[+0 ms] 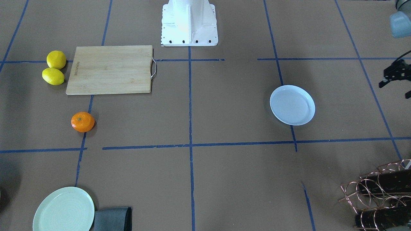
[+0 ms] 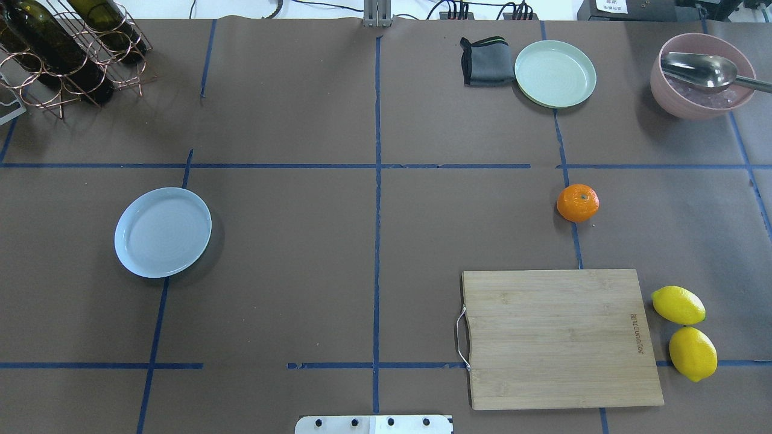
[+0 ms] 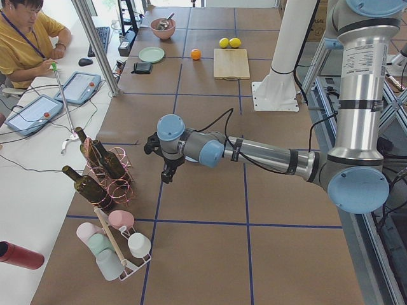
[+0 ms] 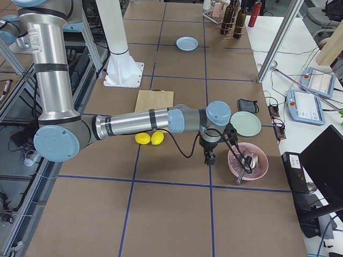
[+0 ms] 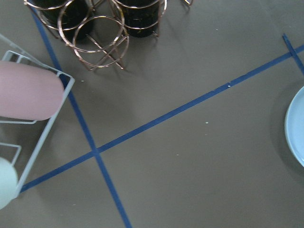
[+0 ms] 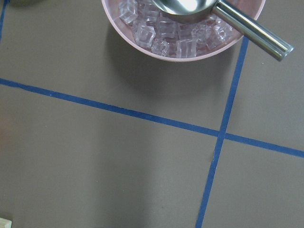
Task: Pick orange to plate
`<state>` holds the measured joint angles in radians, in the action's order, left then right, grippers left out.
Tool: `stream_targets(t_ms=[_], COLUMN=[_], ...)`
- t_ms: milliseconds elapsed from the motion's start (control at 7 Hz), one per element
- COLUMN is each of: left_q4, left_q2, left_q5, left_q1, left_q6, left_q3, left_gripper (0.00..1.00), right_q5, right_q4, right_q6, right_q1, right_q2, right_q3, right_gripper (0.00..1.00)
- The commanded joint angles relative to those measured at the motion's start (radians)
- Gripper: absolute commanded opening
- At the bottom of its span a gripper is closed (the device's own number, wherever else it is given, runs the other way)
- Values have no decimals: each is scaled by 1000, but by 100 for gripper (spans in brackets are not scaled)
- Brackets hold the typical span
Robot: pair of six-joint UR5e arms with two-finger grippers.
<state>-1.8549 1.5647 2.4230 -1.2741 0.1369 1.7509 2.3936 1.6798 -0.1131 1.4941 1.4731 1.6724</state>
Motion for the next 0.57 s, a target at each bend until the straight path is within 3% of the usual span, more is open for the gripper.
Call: stream_targets(t_ms=[0,286,429], left_q4=[-183,-188,-190], left_q2=[46,87,90], left_q5=[-47,-207,-211], left_q1=[235,410,415], left_q6=[484,692,742], left_q3=[-19,-42,-60], left_gripper=[98,89,85], right_q5=[1,1,1], right_q4=[-2,-2,-2], right_q6=[-2,-3,-3], right_q1=[-2,-15,-15], right_q2=[0,1,10], right_q3=[13,12,12], right_gripper=[100,100,100])
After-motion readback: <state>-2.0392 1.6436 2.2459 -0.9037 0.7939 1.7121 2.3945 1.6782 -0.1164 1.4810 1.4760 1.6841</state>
